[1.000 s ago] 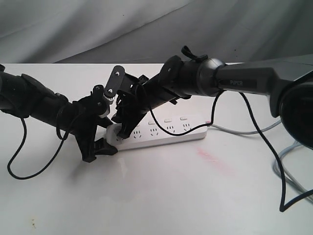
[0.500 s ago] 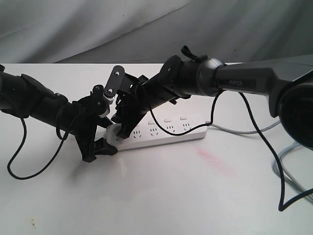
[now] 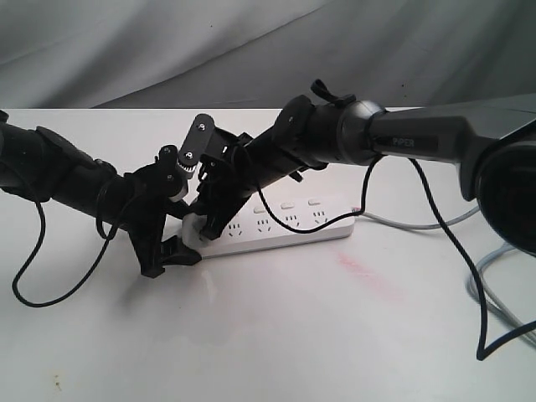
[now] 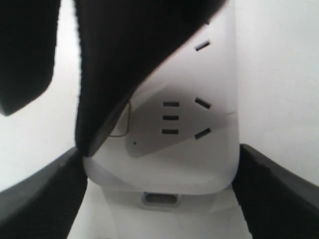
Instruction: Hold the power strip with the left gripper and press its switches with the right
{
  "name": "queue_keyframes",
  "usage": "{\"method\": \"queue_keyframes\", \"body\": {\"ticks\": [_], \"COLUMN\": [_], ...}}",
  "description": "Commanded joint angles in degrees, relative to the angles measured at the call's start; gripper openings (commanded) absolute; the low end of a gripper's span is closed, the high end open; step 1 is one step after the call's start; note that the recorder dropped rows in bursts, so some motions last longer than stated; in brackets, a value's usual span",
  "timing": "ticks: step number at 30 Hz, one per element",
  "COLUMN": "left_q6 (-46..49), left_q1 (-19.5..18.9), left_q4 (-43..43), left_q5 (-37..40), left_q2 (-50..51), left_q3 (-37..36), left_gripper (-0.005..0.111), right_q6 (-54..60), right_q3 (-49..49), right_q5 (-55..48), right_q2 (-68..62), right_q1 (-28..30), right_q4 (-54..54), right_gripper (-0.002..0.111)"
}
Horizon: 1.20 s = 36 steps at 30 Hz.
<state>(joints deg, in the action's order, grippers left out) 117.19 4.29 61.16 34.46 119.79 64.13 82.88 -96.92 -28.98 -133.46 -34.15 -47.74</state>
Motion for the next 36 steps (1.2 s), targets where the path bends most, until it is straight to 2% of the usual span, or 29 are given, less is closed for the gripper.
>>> {"method": "queue_keyframes", "body": {"ticks": [1, 36], "left_q6": [-0.1, -0.1], "left_q1": [0.4, 0.4], "left_q4": [-0.4, -0.4], "left_q5": [-0.1, -0.1], "left_q2": [0.1, 0.1], "left_q3": [0.2, 0.2], "left_gripper": [0.065, 0.065], "right_q6": [1.1, 4.1], "right_q3": [0.2, 0.2], "right_q5": [-2.1, -1.2], "right_q2": [0.0, 0.6], "right_q1": [-0.1, 1.6], "right_q4": [1.2, -2.3], "right_gripper": [0.034, 0.034]}}
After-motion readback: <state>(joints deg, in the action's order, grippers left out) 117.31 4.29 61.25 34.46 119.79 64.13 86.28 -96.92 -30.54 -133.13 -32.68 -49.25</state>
